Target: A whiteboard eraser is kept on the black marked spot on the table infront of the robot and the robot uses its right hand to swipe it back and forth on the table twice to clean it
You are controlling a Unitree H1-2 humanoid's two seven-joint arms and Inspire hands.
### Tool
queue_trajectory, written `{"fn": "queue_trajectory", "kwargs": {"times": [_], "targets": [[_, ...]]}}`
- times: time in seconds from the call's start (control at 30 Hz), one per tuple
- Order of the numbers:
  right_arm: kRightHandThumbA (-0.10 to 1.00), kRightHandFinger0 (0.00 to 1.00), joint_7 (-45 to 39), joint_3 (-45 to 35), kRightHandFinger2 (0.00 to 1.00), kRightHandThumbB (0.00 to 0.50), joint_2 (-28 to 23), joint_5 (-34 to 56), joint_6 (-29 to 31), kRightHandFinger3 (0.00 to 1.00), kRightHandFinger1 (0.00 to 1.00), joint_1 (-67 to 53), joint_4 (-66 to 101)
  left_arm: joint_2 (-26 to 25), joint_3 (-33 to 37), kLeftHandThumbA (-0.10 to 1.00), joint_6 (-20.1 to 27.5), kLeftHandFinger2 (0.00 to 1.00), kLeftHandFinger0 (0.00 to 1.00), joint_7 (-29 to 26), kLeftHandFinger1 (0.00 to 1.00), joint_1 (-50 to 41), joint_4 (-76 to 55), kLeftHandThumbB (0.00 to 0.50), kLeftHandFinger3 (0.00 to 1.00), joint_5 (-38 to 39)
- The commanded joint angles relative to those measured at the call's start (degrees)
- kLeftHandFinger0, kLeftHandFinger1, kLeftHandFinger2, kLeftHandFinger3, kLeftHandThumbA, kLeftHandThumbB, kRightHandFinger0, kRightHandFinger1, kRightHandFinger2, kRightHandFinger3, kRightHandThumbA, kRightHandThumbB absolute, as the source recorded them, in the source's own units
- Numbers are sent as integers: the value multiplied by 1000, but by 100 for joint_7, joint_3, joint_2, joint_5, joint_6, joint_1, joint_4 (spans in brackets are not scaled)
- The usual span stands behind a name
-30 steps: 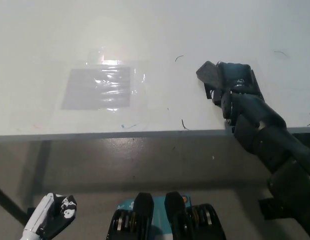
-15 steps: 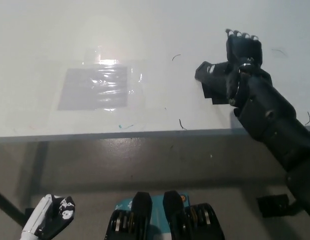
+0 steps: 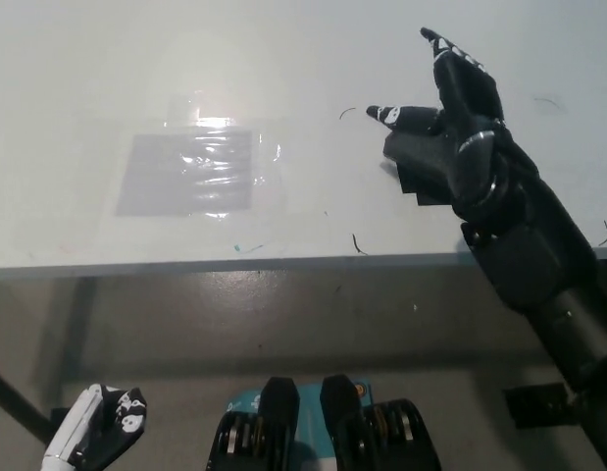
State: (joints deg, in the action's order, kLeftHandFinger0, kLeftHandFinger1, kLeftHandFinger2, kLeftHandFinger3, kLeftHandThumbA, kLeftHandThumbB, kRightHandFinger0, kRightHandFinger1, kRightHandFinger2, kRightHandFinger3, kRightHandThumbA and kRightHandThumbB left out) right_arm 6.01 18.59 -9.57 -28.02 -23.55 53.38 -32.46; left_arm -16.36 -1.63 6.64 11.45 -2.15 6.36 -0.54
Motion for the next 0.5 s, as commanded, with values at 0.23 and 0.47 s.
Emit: {"fn": "queue_trajectory", "kwargs": {"times": [0.23, 0.47], "targets": [[772, 1000, 1739, -1533, 1000, 435, -797, 2210, 5048, 1000, 1000, -4988, 8689, -76, 24, 35, 6, 0, 0, 53, 0, 16, -8, 493, 0, 24], [599, 992, 3281, -182, 1000, 447, -937, 707, 5048, 1000, 1000, -6469, 8689, -19, 67, 27, 335, 0, 0, 55, 0, -166, 103, 479, 0, 5]]}}
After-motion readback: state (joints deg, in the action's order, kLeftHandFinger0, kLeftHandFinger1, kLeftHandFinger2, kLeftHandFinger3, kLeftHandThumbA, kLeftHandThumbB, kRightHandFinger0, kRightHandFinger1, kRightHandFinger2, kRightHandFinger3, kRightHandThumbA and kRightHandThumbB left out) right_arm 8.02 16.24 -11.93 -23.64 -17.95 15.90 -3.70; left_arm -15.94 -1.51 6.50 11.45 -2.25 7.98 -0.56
